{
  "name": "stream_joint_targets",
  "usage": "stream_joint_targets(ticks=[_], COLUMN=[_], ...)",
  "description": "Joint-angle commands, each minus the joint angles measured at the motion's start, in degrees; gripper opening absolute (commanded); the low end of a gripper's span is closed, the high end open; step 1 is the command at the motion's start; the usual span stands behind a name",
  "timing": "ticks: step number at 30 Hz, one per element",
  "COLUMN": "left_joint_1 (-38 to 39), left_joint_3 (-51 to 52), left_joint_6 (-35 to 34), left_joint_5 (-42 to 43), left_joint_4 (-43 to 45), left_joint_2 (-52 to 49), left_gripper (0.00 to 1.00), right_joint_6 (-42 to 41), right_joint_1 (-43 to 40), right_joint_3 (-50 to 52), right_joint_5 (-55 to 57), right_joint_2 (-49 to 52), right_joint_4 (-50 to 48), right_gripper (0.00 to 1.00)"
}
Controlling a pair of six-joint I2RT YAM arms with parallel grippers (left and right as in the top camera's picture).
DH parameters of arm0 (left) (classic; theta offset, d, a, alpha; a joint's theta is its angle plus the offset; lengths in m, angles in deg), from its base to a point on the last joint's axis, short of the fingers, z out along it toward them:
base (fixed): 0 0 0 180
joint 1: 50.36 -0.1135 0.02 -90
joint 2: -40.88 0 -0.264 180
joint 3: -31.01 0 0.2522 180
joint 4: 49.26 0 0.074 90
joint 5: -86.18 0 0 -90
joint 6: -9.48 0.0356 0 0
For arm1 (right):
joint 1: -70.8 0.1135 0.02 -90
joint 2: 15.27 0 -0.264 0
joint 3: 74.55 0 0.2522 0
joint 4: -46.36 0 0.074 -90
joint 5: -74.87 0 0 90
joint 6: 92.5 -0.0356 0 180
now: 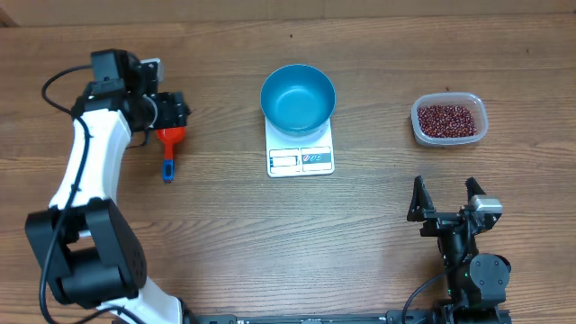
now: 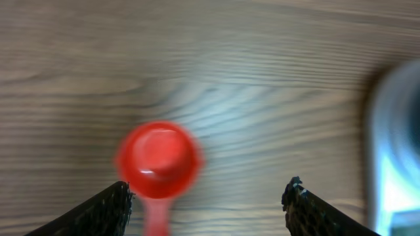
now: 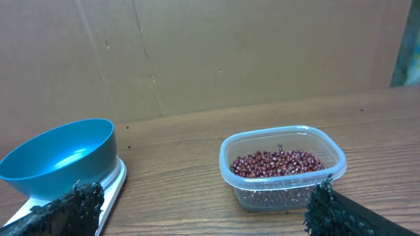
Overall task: Scoop item into bowl and weigh 150g on scale
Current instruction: 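Reach the left gripper to the red scoop and grasp it, then lift the red scoop with the left gripper toward the right gripper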
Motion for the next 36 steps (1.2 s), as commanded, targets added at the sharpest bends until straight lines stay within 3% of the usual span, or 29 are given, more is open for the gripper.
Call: stream_joint_targets(ticks=[1,10,15,28,32,36], left_joint_1=[-2.0,-2.4,-2.4,-0.9,-0.6,-0.4], left_joint_3=[-1.0,-1.0,-1.0,-1.0,-1.0,-1.0], left_joint_6=[-0.1,2.0,1.9,1.9,1.7,-1.9], left_joint_5=[-5.9,-8.2,-7.5,-6.2,-6.2,-6.2], left_joint_4=[1.1,4.8,7.5,9.2,9.7,11.2], left_joint_2=[-2.7,-9.2,-11.7,-16.3,-16.6,-16.6], left_gripper=[0.76,0.68,0.52,0.47,0.23,0.06], right_joint_6=[0.0,0.0,0.0,0.0,0.0,0.0], right_joint_1=[0.3,0.3,0.3,0.3,0.3,0.3], right_joint_3=[0.6,0.6,0.6,0.6,0.6,0.6], right_joint_5=[0.5,0.5,0.5,0.5,0.5,0.5], right_joint_2=[-0.6,-0.6,-0.6,-0.6,-0.6,-0.6], right_joint_4=[-0.3,-0.3,-0.3,-0.3,-0.3,-0.3], right_gripper=[1.00,1.00,1.00,1.00,1.00,1.00])
